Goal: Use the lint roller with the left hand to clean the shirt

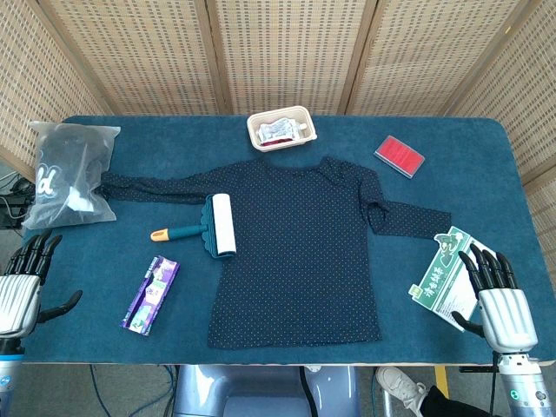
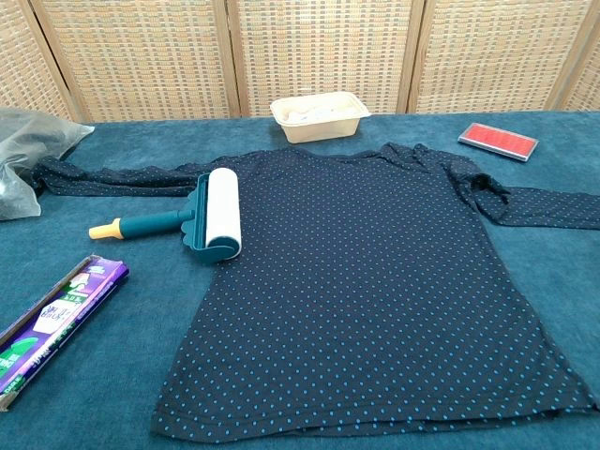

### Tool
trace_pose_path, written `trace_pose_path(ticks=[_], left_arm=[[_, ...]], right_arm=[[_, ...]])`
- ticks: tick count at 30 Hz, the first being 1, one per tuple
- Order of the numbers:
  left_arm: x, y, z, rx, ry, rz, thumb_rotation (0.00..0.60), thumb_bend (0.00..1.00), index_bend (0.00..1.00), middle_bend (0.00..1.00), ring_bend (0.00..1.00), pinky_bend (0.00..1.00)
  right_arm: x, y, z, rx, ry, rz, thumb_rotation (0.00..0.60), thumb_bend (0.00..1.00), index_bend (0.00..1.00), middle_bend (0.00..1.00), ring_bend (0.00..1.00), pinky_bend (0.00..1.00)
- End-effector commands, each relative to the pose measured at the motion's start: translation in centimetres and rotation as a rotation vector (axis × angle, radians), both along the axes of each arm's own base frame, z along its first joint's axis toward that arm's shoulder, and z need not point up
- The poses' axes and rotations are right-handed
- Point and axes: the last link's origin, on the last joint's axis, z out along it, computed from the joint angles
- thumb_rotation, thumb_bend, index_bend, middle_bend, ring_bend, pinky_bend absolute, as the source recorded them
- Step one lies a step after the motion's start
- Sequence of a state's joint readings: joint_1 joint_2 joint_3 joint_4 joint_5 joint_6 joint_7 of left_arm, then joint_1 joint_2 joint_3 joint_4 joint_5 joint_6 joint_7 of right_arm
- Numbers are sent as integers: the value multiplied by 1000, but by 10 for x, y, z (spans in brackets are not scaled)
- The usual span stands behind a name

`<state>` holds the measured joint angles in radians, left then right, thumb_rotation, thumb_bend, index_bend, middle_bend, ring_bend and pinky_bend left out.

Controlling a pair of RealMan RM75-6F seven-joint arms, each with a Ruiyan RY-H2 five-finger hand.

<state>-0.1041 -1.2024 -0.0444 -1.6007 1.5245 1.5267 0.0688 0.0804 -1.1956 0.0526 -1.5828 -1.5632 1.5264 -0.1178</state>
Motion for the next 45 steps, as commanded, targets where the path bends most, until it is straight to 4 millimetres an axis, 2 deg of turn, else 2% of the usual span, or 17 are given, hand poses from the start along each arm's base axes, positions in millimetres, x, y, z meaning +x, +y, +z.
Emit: trace_pose_path(ticks=[1,6,9,11,18,25,36,41,45], left_arm=[[0,0,0,-4,4,4,600,251,0,0,0,100],[0,-1,0,0,5,7,600,233,0,0,0,100],[0,-1,0,7,25,10,600,57,0,0,0,100],[1,0,0,10,29,7,600,2,0,0,0,100],[0,2,-3,-8,43,13,600,0,0,0,0,95],[0,3,-3,-10,63,14,600,0,0,0,0,2],[0,6,-3,-8,52,16,600,0,0,0,0,0],[5,27,-3,-23,52,16,600,0,0,0,0,0],[15,59,-5,-68,50,1,600,0,0,0,0,39]], right_arm=[[-1,0,0,3,0,-4,600,165,0,0,0,6],[0,1,0,5,-8,0,600,164,0,0,0,6],[1,1,1,3,-13,3,600,164,0,0,0,6],[2,0,1,1,-15,4,600,164,0,0,0,6],[0,-2,1,1,-14,-4,600,165,0,0,0,6],[-2,-1,1,3,-17,-6,600,165,0,0,0,6],[-2,-1,1,7,-18,-6,600,164,0,0,0,6],[-5,-3,2,1,-19,-17,600,165,0,0,0,6],[-7,-5,3,-4,-19,-25,600,164,0,0,0,6]])
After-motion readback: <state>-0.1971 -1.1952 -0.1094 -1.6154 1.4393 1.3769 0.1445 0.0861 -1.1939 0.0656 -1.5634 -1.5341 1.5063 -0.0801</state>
